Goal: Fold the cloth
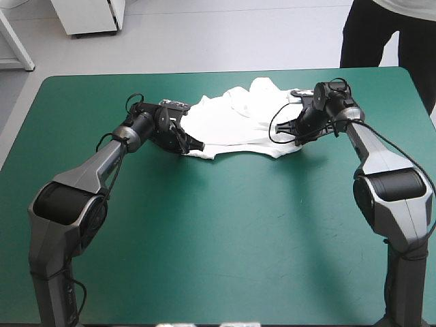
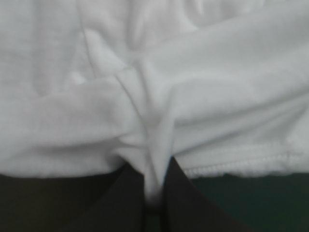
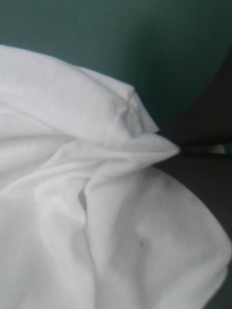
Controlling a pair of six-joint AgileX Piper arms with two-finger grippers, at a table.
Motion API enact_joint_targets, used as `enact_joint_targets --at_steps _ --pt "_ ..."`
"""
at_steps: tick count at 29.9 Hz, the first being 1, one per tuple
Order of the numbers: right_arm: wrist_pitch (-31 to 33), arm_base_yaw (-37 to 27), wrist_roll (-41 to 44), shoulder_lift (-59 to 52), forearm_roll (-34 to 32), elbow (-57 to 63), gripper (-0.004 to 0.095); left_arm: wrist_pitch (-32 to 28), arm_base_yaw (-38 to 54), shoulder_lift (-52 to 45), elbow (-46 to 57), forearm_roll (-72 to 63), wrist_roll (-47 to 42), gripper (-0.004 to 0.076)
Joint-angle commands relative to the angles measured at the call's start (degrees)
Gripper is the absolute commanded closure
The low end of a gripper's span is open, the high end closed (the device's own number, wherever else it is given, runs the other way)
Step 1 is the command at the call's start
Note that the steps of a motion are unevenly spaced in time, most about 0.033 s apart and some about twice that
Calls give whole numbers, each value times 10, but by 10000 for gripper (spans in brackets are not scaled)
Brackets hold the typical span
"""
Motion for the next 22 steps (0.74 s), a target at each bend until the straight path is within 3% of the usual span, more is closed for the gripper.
enact_joint_targets --at_steps 1,14,22 --pt "24 0 -5 -81 7 -29 925 -4 -3 -81 -14 -10 0 734" --pt "49 0 -25 -284 18 -29 925 19 -3 -267 -26 -10 6 734" --pt "43 0 -50 -430 41 -32 925 46 -3 -366 -142 -14 33 734"
